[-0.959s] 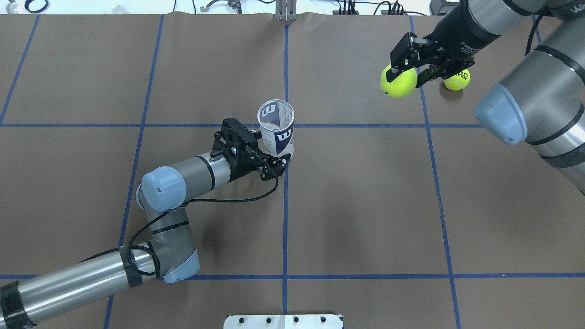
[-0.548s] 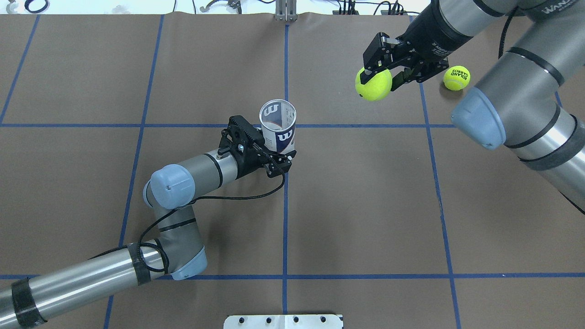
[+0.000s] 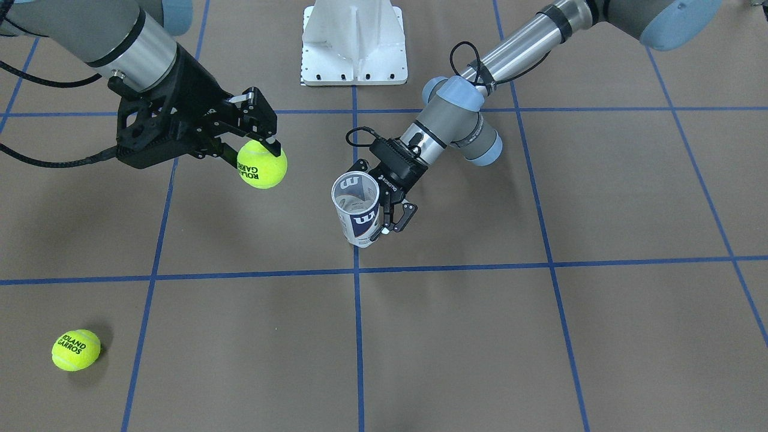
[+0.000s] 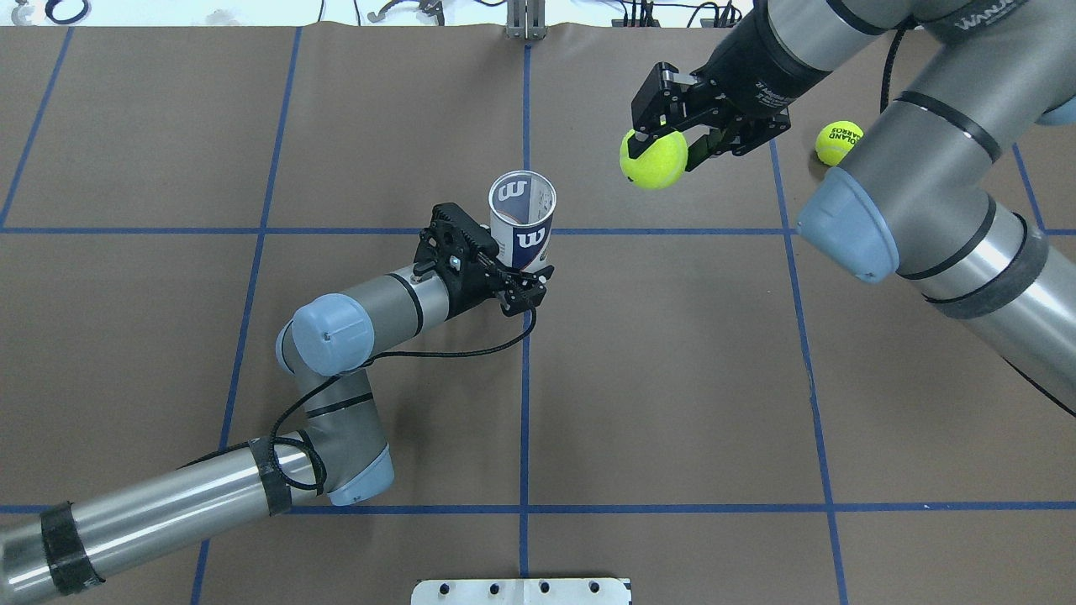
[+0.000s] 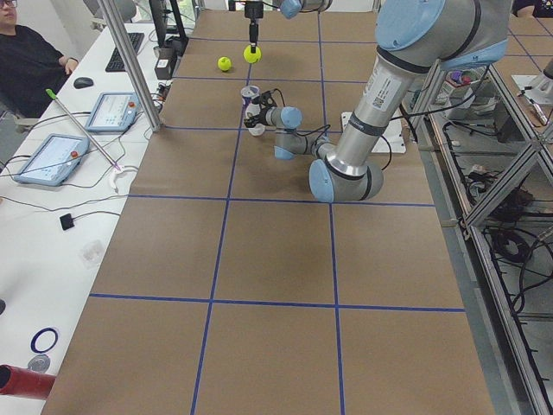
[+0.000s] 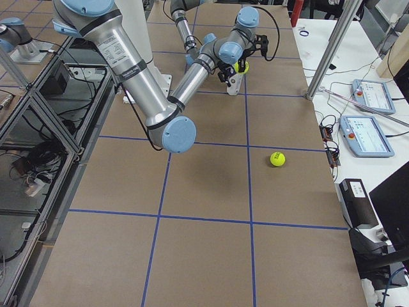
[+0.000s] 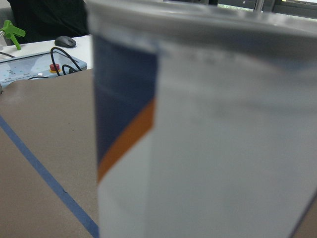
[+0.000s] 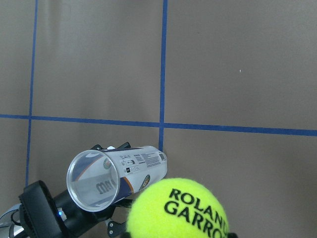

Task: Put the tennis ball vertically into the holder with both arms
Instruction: 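Carry the yellow ball with the right gripper above the can's open top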

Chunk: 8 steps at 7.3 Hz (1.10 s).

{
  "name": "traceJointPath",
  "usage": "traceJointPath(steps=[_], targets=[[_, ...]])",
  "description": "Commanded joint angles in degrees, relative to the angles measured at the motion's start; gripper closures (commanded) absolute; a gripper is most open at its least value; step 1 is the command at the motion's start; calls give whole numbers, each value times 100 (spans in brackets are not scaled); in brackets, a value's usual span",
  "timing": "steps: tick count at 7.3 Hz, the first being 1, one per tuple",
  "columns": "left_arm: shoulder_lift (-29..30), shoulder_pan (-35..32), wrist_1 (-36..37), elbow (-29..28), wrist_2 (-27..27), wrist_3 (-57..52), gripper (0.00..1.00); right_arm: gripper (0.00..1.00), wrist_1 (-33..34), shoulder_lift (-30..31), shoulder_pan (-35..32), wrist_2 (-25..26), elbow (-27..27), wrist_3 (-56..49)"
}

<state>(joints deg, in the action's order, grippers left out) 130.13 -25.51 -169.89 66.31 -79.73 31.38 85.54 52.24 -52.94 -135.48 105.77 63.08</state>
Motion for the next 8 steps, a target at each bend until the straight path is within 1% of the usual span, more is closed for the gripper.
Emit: traceJointPath(steps=[1, 3, 4, 5, 6, 8], targets=[[12, -50, 0, -4, 1, 0, 22, 100, -11, -405, 213, 353, -283, 204], [12, -77, 0, 4, 1, 0, 22, 100, -37, -1046, 267, 452, -1029, 205], [29, -77, 0, 13, 1, 0, 22, 100, -55, -1232, 276, 478, -1259, 205], [56, -77, 0, 13, 1, 0, 22, 100, -255, -1356, 328, 705, -1470, 213], [65, -77, 0, 22, -8, 9, 22, 100, -701, -1374, 485, 855, -1742, 440], [74, -77, 0, 22, -8, 9, 22, 100, -828, -1374, 644, 927, -1771, 591]])
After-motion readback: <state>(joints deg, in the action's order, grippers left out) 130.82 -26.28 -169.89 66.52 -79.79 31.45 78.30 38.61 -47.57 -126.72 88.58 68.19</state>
